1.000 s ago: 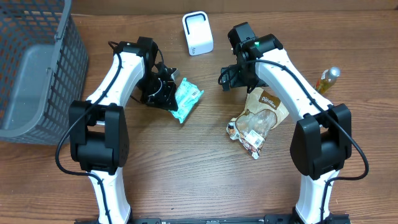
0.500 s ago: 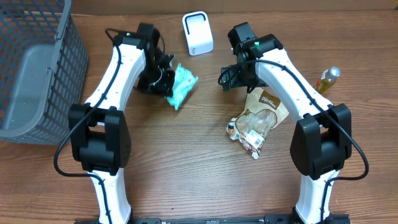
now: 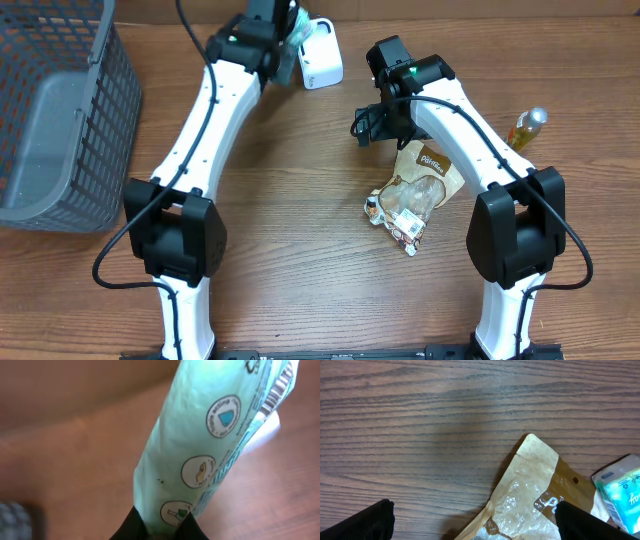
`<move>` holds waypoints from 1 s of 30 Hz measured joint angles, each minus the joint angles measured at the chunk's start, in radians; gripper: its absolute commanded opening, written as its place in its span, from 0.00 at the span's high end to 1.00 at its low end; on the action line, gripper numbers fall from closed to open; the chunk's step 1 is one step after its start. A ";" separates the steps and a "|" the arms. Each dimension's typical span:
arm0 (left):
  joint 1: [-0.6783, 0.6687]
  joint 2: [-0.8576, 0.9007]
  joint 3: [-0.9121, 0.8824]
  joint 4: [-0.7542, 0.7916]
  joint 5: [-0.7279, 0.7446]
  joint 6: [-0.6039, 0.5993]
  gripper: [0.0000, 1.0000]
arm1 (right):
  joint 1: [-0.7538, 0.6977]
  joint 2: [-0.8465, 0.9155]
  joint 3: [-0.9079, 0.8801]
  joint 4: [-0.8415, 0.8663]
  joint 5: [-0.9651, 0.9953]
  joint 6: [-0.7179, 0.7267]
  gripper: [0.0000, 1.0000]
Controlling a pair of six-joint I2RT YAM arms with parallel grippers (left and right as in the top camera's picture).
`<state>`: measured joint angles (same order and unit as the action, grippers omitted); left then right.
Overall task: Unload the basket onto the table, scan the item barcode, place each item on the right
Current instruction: 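Carry the wipes pack up to the white scanner with the left gripper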
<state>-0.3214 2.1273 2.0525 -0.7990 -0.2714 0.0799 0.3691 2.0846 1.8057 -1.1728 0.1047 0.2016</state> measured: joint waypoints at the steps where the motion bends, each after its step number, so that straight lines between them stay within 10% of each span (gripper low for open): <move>1: -0.008 0.000 0.000 0.039 -0.024 0.024 0.96 | 0.000 0.000 0.000 0.000 0.000 0.000 0.00; 11: -0.028 0.000 0.002 0.225 -0.107 0.229 0.96 | 0.000 0.000 0.000 0.000 0.000 0.000 0.00; 22: -0.021 0.000 0.007 -0.246 0.000 0.039 0.96 | 0.000 0.000 0.000 -0.001 0.000 0.000 0.00; 30: -0.017 0.002 0.008 0.119 -0.117 0.015 0.96 | 0.000 0.000 0.000 0.000 0.000 0.000 0.00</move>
<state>-0.3386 2.1292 2.0602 -0.6800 -0.3889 0.0948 0.3687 2.0846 1.8057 -1.1728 0.1047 0.2016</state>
